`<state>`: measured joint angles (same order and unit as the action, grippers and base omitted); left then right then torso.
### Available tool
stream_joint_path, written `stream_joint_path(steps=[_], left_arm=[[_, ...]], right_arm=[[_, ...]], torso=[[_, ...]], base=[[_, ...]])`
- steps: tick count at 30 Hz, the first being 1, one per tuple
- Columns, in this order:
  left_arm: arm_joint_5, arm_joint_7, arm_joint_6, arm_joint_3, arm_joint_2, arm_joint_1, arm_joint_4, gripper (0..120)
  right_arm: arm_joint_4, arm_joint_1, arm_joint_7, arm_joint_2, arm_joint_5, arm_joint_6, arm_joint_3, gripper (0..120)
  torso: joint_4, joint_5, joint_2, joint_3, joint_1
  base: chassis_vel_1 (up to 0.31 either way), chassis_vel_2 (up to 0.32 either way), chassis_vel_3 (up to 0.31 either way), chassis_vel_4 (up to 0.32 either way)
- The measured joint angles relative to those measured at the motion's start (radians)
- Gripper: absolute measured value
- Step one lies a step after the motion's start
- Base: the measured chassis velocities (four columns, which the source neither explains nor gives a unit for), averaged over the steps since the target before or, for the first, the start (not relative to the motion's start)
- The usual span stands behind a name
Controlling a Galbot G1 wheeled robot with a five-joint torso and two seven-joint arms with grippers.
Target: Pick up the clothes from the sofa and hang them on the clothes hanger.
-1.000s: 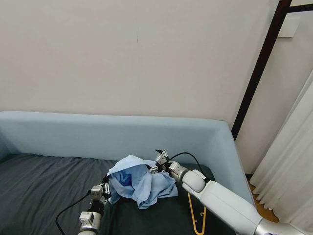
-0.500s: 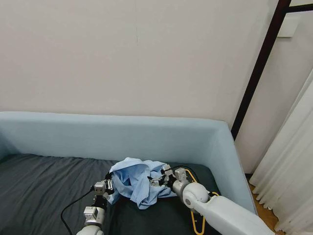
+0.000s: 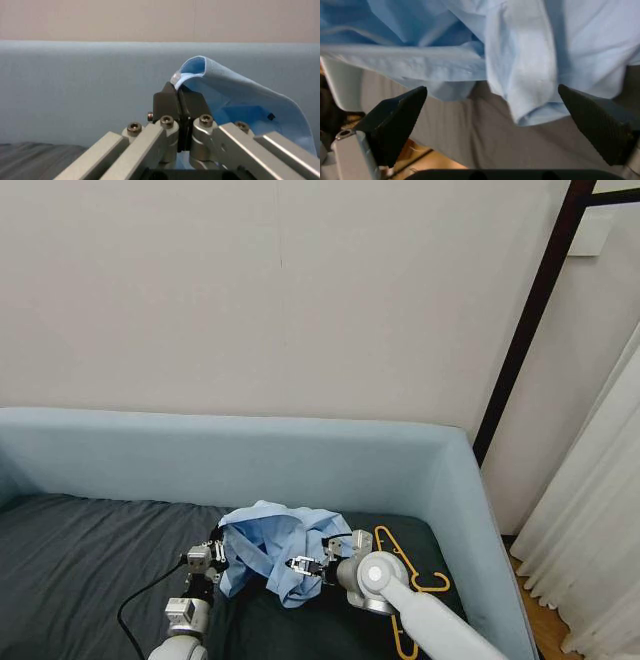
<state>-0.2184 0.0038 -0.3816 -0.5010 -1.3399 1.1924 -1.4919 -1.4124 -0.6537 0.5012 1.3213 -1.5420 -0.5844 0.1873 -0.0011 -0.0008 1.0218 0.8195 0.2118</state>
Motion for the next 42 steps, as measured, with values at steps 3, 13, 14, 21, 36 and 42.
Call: stream_joint_path(steps=[3, 13, 14, 21, 36, 42], left_arm=[[-0.002, -0.001, 0.000, -0.001, 0.004, 0.002, -0.005, 0], [-0.003, -0.006, 0.000, 0.001, 0.008, 0.005, -0.017, 0], [-0.003, -0.007, 0.000, 0.001, 0.008, 0.006, -0.018, 0], [-0.003, -0.010, 0.003, -0.006, 0.008, 0.022, -0.041, 0], [-0.004, -0.017, 0.004, -0.013, 0.004, 0.047, -0.066, 0], [-0.004, -0.017, 0.001, -0.012, 0.000, 0.044, -0.055, 0]], right_arm=[[0.009, -0.029, 0.009, 0.049, 0.005, -0.006, -0.065, 100], [0.051, -0.128, 0.012, 0.168, 0.100, 0.002, -0.191, 100], [0.054, -0.134, 0.011, 0.172, 0.109, 0.004, -0.194, 100], [0.103, -0.159, -0.020, 0.194, 0.172, 0.031, -0.200, 100], [0.182, -0.171, -0.099, 0.239, 0.247, 0.089, -0.226, 68], [0.170, -0.181, -0.104, 0.247, 0.255, 0.102, -0.227, 45]], torso=[[0.0000, 0.0001, 0.000, 0.000, 0.000], [-0.0001, 0.0001, 0.000, 0.000, 0.000], [-0.0001, 0.0000, 0.000, 0.000, 0.000], [-0.0002, 0.0001, 0.000, 0.000, 0.000], [-0.0001, 0.0001, 0.000, 0.000, 0.000], [-0.0001, 0.0001, 0.000, 0.000, 0.000]], base=[[0.000, 0.000, 0.000, 0.000], [0.000, 0.000, 0.000, 0.000], [0.000, 0.000, 0.000, 0.000], [0.000, 0.000, 0.000, 0.000], [0.000, 0.000, 0.000, 0.000], [0.000, 0.000, 0.000, 0.000]])
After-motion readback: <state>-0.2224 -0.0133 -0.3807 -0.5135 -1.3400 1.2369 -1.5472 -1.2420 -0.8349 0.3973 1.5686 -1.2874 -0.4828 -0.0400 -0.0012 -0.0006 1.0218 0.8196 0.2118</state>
